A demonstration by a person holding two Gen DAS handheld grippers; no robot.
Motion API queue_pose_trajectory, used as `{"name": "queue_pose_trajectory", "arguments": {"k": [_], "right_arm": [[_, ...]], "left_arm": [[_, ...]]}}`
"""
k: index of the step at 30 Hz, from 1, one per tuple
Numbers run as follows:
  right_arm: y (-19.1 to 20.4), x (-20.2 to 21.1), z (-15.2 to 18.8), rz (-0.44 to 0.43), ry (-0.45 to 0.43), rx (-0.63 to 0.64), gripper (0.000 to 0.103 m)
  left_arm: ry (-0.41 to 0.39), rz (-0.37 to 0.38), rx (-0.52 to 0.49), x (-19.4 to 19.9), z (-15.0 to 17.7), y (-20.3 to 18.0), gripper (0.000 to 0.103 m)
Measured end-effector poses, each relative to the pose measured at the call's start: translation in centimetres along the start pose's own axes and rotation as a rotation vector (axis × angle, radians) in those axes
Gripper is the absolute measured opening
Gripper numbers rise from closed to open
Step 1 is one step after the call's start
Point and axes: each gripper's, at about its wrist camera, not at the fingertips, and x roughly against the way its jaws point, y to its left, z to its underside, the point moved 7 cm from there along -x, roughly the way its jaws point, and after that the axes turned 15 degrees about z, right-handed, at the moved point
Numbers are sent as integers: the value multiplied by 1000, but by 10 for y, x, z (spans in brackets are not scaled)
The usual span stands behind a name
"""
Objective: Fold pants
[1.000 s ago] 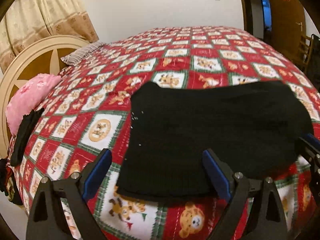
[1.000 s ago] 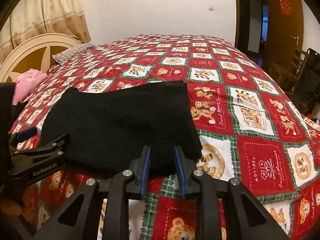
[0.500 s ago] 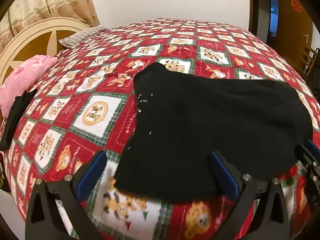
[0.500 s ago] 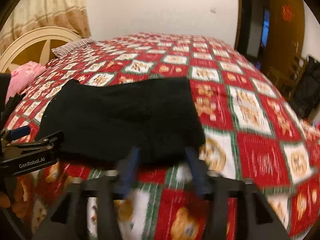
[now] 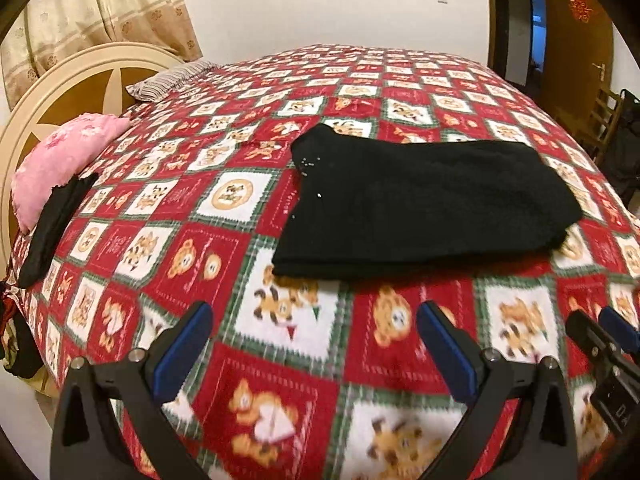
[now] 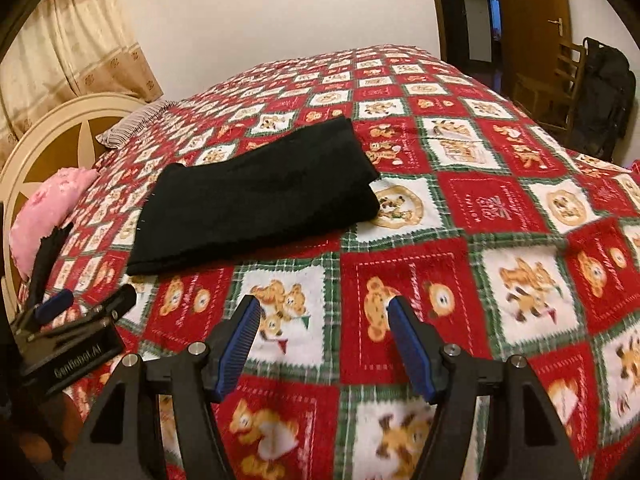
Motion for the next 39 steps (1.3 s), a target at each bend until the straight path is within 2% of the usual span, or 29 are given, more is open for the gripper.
{"name": "queue_pose_trajectory", "arguments": {"k": [6, 12, 15, 19, 26, 39], "right_arm": [[0, 48, -9, 1, -85, 0, 68], [-6, 110, -20, 36, -274, -17, 68], [-10, 134, -22, 52, -347, -27, 68], [-12, 154, -21, 59, -403, -29, 68], [-20, 163, -20, 60, -413, -59, 69], [-18, 166, -18, 55, -418, -57, 69]], "left_arm": [[-23, 21, -26, 27, 9, -7, 103], [-83, -8, -60, 56, 9, -11, 103], [-125, -1, -62, 72, 7, -13, 103], [-180, 9, -67, 94, 4, -17, 103], [-248, 1, -116, 121, -1, -31, 103], [-239, -2, -99, 126, 1, -31, 103]]}}
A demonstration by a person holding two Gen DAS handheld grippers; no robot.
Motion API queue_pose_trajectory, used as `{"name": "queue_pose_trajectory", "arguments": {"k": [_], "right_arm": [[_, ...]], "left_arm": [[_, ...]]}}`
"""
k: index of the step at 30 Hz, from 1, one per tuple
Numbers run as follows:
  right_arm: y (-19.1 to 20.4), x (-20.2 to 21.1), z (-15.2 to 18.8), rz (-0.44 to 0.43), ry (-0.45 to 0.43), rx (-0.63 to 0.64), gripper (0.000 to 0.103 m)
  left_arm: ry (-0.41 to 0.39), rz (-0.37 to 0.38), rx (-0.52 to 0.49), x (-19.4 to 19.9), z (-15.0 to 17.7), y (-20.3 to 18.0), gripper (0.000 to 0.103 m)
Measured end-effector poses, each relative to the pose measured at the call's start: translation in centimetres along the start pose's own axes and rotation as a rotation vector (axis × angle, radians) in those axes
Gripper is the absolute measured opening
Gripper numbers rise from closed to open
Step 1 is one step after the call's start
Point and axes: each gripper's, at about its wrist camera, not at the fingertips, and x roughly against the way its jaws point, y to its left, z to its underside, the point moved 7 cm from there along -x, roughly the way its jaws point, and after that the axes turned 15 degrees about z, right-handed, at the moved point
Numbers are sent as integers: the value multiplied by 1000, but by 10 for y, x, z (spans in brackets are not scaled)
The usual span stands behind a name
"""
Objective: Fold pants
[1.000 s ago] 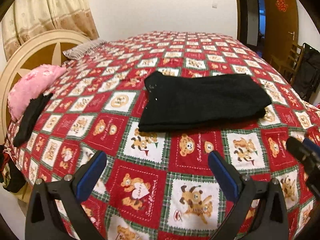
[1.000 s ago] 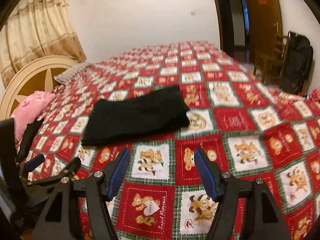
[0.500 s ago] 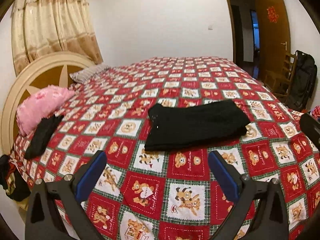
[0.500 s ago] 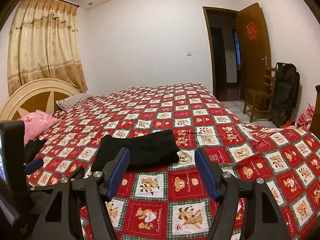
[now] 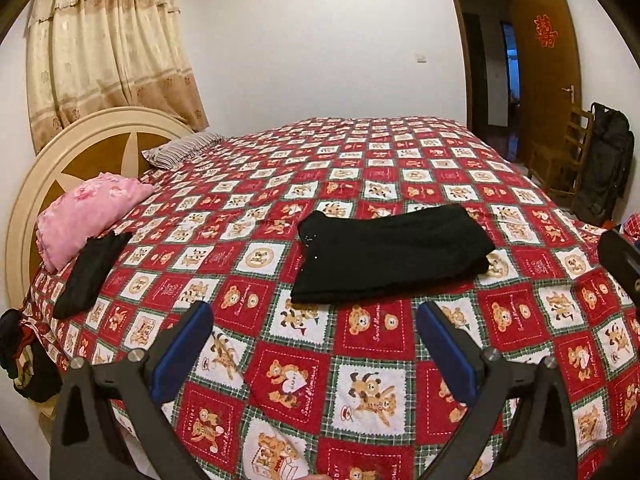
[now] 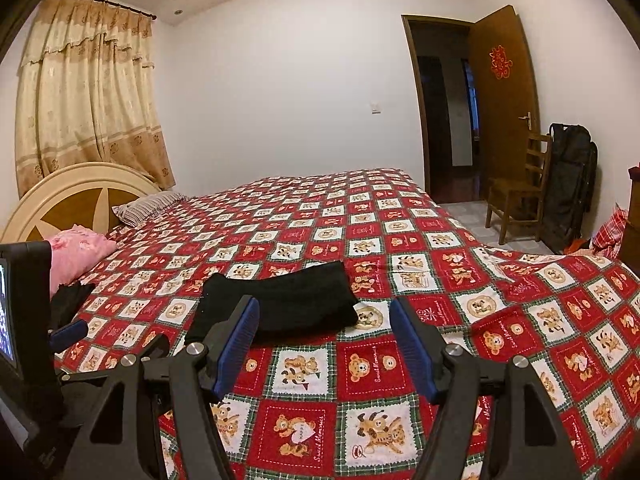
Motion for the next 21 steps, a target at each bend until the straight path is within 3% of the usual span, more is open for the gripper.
{"name": "queue_pose_trajectory", "arguments": {"k": [21], "right_arm": [[-4, -4, 2, 6, 18, -13, 69]], "left_arm": [[7, 1, 2, -1, 1, -1, 103]]}}
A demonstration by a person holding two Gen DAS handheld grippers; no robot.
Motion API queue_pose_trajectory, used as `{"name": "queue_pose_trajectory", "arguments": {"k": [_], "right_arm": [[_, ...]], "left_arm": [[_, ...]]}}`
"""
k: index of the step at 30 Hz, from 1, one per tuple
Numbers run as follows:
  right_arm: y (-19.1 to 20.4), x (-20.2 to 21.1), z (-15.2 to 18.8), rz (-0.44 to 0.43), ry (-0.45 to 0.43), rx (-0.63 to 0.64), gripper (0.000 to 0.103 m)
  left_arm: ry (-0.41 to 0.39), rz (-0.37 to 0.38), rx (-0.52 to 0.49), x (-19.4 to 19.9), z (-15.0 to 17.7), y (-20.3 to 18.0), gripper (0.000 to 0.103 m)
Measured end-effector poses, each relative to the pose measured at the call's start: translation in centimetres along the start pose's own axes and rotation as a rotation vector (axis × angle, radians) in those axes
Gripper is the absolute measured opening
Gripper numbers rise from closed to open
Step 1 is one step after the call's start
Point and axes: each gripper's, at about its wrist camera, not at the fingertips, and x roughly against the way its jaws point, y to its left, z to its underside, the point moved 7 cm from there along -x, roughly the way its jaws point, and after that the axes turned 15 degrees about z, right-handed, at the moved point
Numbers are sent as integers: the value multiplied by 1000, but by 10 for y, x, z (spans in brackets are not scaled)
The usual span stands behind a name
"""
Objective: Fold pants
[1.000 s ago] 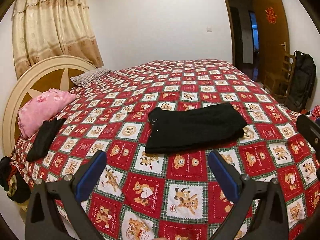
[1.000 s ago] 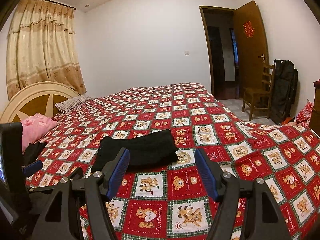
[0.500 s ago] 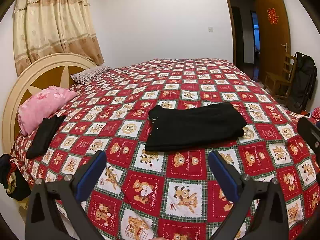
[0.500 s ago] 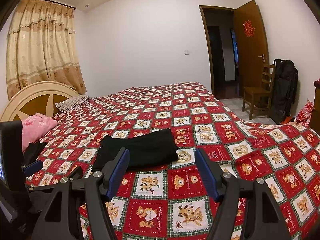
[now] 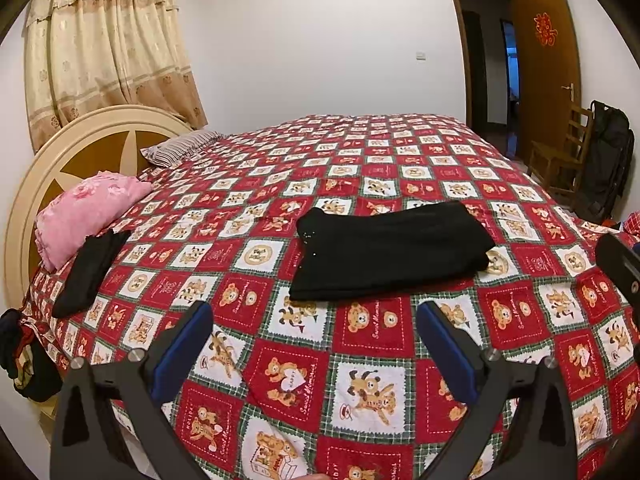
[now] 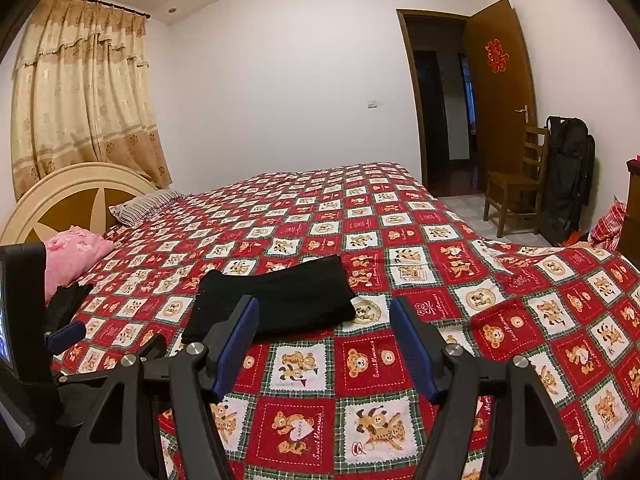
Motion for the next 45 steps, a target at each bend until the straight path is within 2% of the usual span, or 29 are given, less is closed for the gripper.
{"name": "queue_pose_trajectory", "arguments": {"k": [36, 45], "right_arm": [[-3, -3, 3, 9, -3, -7, 69], [-2, -3, 3, 9, -2, -7, 69]], "left_arm": [[-7, -5, -15, -1, 0, 0, 103], [-11, 13, -3, -1, -1, -1, 103]]}}
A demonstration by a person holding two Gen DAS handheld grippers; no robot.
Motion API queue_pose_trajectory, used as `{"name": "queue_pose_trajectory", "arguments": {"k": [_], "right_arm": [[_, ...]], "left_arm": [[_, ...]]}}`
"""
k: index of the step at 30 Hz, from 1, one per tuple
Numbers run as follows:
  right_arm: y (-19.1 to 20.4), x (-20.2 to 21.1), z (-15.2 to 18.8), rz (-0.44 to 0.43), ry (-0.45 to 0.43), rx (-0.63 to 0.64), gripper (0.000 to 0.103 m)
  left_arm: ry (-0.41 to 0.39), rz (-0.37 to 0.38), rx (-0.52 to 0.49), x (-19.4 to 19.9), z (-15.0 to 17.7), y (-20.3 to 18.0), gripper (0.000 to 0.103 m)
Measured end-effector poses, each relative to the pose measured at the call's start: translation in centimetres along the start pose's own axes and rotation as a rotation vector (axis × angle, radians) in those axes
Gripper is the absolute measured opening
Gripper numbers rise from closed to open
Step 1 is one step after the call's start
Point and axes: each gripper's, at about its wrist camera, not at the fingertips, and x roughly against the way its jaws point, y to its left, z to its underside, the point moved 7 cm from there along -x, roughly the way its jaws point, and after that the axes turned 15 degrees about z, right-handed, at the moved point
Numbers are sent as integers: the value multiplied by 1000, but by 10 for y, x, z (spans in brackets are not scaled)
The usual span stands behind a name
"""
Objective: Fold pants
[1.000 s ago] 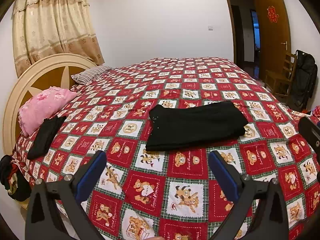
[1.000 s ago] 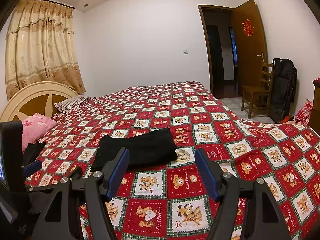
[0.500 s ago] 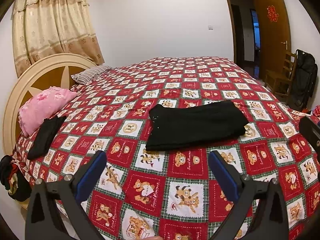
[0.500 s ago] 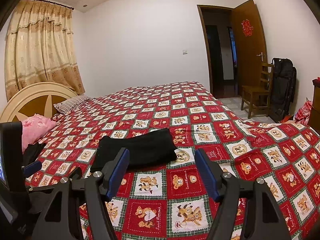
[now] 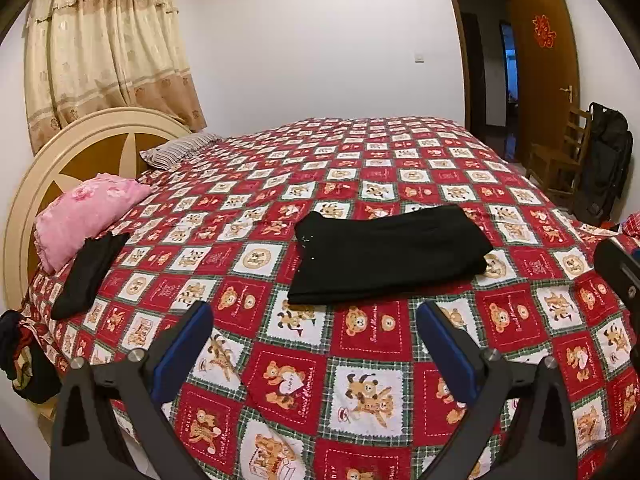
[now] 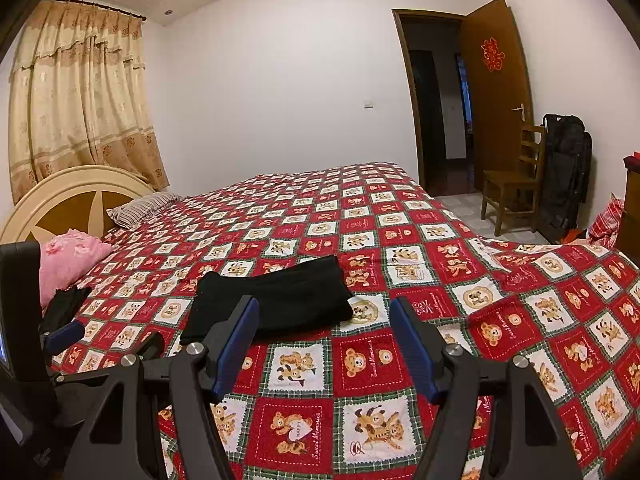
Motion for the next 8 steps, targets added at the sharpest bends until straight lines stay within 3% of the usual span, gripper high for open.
{"name": "queue_pose_trajectory", "arguments": {"k": [8], "right_arm": [[0, 0, 1, 4, 3, -5, 69]], "left_arm": [[2, 17, -7, -1, 1, -3, 103]]}}
